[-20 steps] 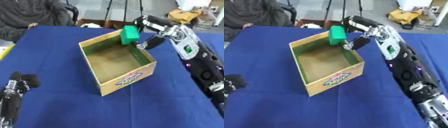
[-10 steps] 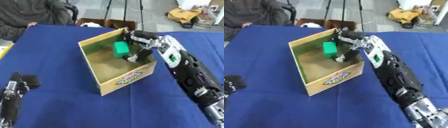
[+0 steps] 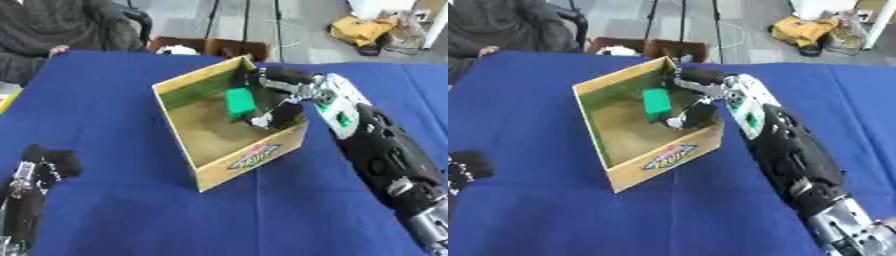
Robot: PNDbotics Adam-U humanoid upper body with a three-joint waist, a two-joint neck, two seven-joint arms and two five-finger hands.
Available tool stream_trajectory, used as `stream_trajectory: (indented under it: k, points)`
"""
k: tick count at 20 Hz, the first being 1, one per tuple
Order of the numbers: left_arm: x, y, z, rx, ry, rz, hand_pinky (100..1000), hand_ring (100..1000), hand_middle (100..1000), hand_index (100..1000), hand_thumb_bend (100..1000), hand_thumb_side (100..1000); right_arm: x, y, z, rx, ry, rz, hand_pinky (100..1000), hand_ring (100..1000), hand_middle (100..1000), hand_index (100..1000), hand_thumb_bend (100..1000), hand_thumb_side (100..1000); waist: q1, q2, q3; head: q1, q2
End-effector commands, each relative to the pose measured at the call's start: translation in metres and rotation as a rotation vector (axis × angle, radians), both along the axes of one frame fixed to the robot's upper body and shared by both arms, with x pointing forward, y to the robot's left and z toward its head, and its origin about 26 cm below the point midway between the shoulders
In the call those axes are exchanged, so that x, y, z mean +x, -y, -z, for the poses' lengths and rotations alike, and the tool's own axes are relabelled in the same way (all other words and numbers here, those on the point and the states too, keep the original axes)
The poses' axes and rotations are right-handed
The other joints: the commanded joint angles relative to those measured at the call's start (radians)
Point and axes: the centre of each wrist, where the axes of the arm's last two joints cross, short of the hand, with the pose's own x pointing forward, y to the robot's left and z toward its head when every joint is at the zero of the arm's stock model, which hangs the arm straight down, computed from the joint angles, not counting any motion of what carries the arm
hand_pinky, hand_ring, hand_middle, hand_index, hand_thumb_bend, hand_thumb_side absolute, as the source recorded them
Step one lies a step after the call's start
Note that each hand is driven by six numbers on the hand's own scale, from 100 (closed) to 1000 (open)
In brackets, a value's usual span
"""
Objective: Pick up objects on the table and place them in the box.
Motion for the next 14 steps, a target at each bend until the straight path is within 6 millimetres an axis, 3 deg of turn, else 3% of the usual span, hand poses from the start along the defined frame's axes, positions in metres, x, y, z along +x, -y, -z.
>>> stream_trajectory:
  k: [1, 3, 8, 12, 14]
  points:
    - [0.001, -0.002, -0.009, 0.006, 0.028, 0.004, 678, 596, 554, 678, 418, 997, -0.002, 0.003, -0.019, 0.011, 0.049, -0.015, 780, 862, 887, 872, 348, 450, 0.004, -0.022, -0.001, 0.004, -0.003]
    - [0.001, -0.002, -0.008, 0.006, 0.027, 0.003, 678, 595, 554, 678, 418, 997, -0.003, 0.003, -0.021, 0.008, 0.048, -0.023, 791, 874, 911, 894, 430, 437, 0.004, -0.023, -0.003, 0.005, -0.004]
    - [0.001, -0.002, -0.008, 0.005, 0.027, 0.001, 678, 595, 554, 678, 418, 996, -0.005, 0.003, -0.024, 0.005, 0.045, -0.034, 791, 873, 908, 898, 440, 425, 0.004, -0.025, -0.005, 0.007, -0.003]
    - [0.001, -0.004, -0.007, 0.003, 0.023, -0.007, 678, 595, 555, 678, 419, 995, -0.010, 0.011, -0.036, 0.089, 0.097, -0.040, 766, 839, 859, 873, 332, 415, 0.007, -0.031, -0.020, 0.024, 0.001]
    - [0.000, -0.007, -0.005, 0.002, 0.019, -0.022, 678, 595, 555, 678, 419, 995, -0.015, 0.026, -0.045, 0.144, 0.144, -0.028, 743, 811, 813, 859, 265, 417, 0.010, -0.036, -0.038, 0.042, 0.007]
